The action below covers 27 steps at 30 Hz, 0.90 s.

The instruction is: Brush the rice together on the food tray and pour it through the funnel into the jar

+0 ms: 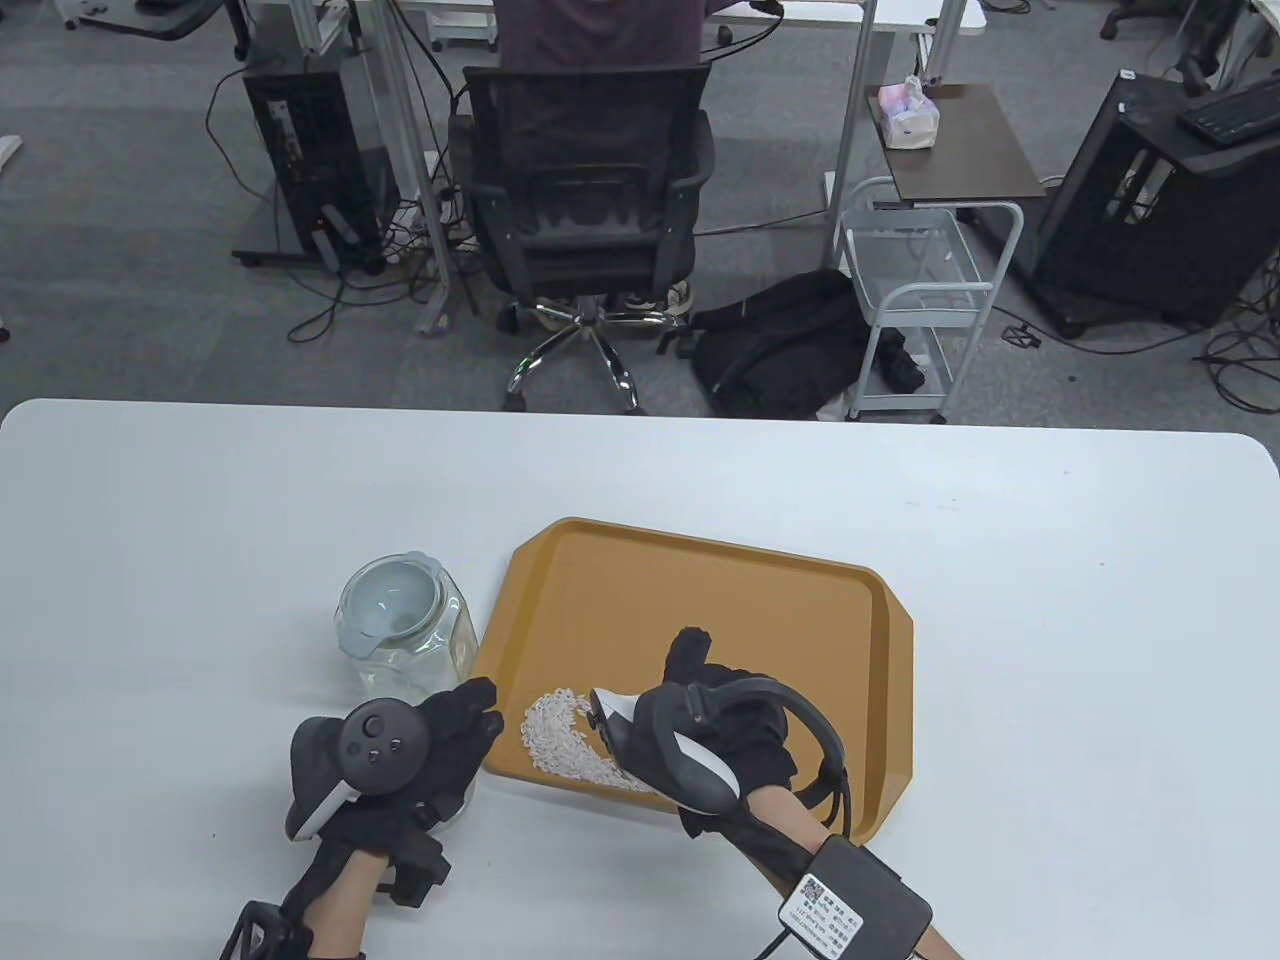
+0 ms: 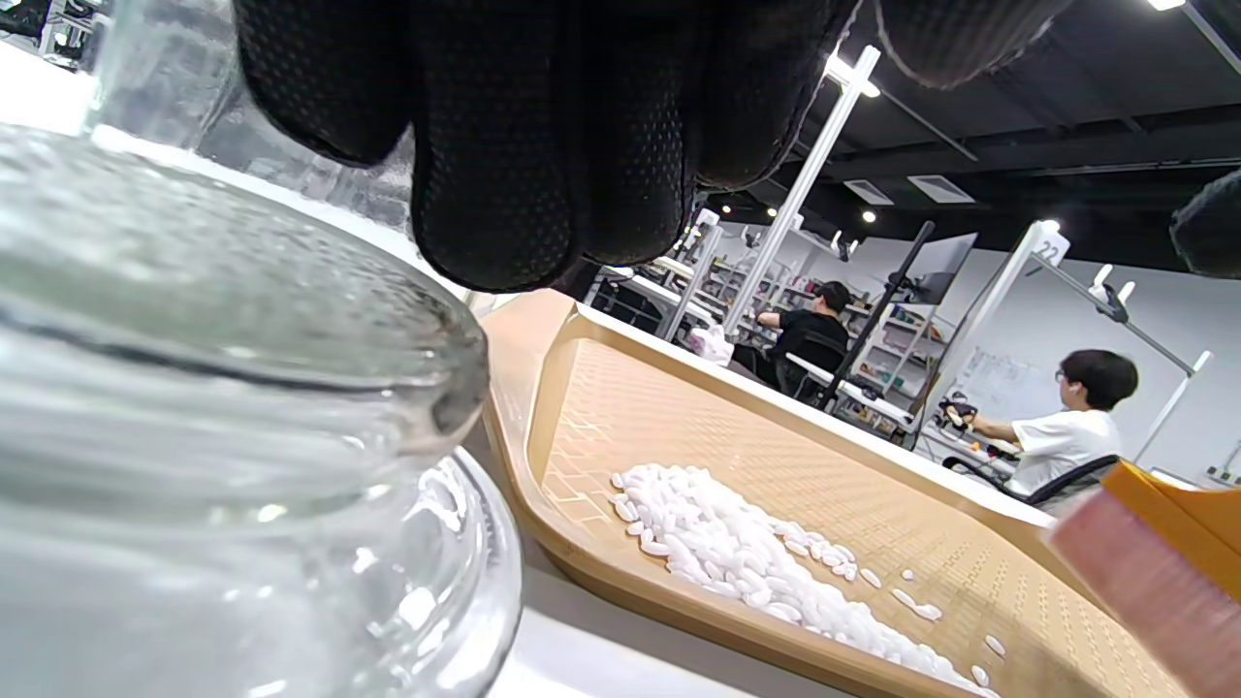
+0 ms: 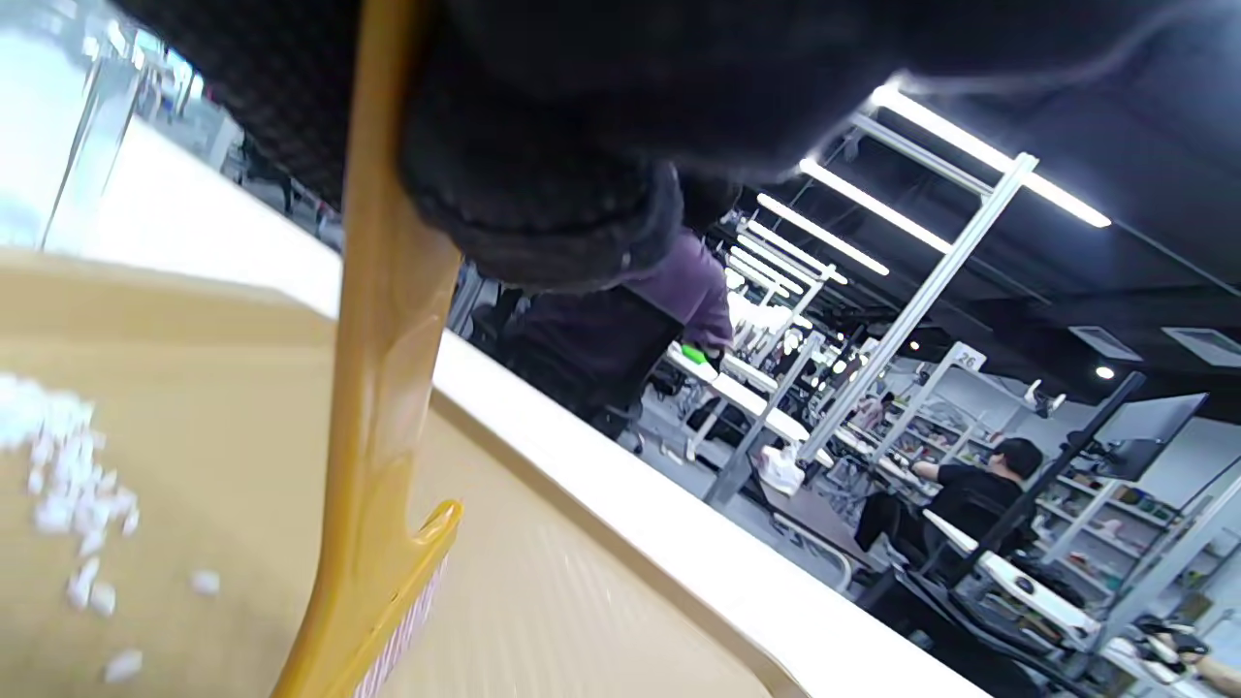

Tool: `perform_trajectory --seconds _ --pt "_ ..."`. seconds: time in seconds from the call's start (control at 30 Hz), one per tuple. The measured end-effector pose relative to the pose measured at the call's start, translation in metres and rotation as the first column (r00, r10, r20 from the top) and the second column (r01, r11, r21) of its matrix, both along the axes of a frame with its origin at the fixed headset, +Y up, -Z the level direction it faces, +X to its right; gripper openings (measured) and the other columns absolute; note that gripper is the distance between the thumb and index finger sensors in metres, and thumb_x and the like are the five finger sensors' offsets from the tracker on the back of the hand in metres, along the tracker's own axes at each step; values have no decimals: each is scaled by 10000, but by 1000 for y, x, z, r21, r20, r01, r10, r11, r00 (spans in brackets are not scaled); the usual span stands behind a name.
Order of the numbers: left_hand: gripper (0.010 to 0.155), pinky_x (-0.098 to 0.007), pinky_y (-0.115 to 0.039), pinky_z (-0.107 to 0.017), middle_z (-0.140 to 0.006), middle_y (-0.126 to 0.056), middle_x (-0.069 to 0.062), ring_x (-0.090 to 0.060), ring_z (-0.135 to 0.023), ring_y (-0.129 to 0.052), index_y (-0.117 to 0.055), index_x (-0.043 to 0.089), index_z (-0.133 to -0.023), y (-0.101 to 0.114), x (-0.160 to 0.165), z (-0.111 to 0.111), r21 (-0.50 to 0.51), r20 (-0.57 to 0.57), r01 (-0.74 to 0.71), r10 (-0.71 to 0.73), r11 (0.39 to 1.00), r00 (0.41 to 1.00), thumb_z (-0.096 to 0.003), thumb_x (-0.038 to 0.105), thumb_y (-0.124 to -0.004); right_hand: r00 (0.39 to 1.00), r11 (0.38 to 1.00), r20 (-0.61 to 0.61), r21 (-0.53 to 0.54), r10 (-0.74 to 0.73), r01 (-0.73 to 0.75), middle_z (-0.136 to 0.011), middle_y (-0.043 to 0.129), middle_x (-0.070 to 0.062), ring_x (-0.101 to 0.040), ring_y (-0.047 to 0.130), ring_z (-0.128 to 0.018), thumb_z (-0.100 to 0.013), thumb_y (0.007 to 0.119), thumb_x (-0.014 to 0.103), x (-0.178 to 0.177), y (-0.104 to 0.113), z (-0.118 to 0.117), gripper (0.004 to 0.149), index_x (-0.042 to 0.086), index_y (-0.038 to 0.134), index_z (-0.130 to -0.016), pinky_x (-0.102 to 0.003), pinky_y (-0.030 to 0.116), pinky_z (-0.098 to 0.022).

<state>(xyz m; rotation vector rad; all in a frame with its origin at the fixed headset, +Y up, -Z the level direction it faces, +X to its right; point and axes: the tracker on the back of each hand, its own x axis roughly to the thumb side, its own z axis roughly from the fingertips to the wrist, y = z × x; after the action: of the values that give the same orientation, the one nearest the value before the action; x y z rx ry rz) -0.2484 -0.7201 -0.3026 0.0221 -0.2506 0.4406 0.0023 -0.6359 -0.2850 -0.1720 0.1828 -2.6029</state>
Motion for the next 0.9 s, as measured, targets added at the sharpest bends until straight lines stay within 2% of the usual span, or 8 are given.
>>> perform_trajectory --seconds 0.13,0.37,0.6,0.73,0.9 --pt "585 -553 -752 -613 -895 -956 -83 -300 -709 -1017 -772 230 -956 -1 2 0 -4 2 6 -6 1000 1000 -499 576 -652 997 997 -9 9 72 -72 -381 995 -26 -100 905 -92 -465 851 339 -19 -12 -2 585 98 754 -989 -309 848 -76" --pt "587 -554 -750 -614 -897 -954 -85 -301 -711 -1015 -769 231 -958 0 1 0 -2 -6 4 -4 1000 1000 -499 577 -652 995 998 -86 40 -45 49 -397 992 -28 -99 911 -102 -468 840 330 -56 -16 -22 576 108 740 -990 -303 853 -78" --pt "589 -555 -749 -615 -899 -953 -87 -299 -717 -1012 -770 228 -958 -3 0 -2 -21 -7 15 -16 1000 1000 -499 578 -653 970 984 -197 84 -139 158 -414 988 -26 -107 916 -118 -471 824 334 -82 -19 -30 566 118 736 -987 -312 855 -97" --pt "587 -555 -748 -616 -899 -952 -87 -299 -718 -1012 -769 229 -958 -3 -1 -2 -23 -7 7 -7 1000 1000 -499 577 -652 952 971 -244 107 -185 216 -431 984 -19 -110 918 -135 -483 785 337 -80 -14 -28 546 128 735 -985 -317 855 -110" --pt "587 -556 -748 -615 -896 -955 -85 -301 -713 -1015 -770 231 -957 -3 0 -2 -18 0 11 -11 1000 1000 -499 577 -652 950 963 -247 138 -192 231 -436 985 -13 -115 920 -138 -484 780 348 -56 2 -18 546 128 739 -982 -323 852 -117"
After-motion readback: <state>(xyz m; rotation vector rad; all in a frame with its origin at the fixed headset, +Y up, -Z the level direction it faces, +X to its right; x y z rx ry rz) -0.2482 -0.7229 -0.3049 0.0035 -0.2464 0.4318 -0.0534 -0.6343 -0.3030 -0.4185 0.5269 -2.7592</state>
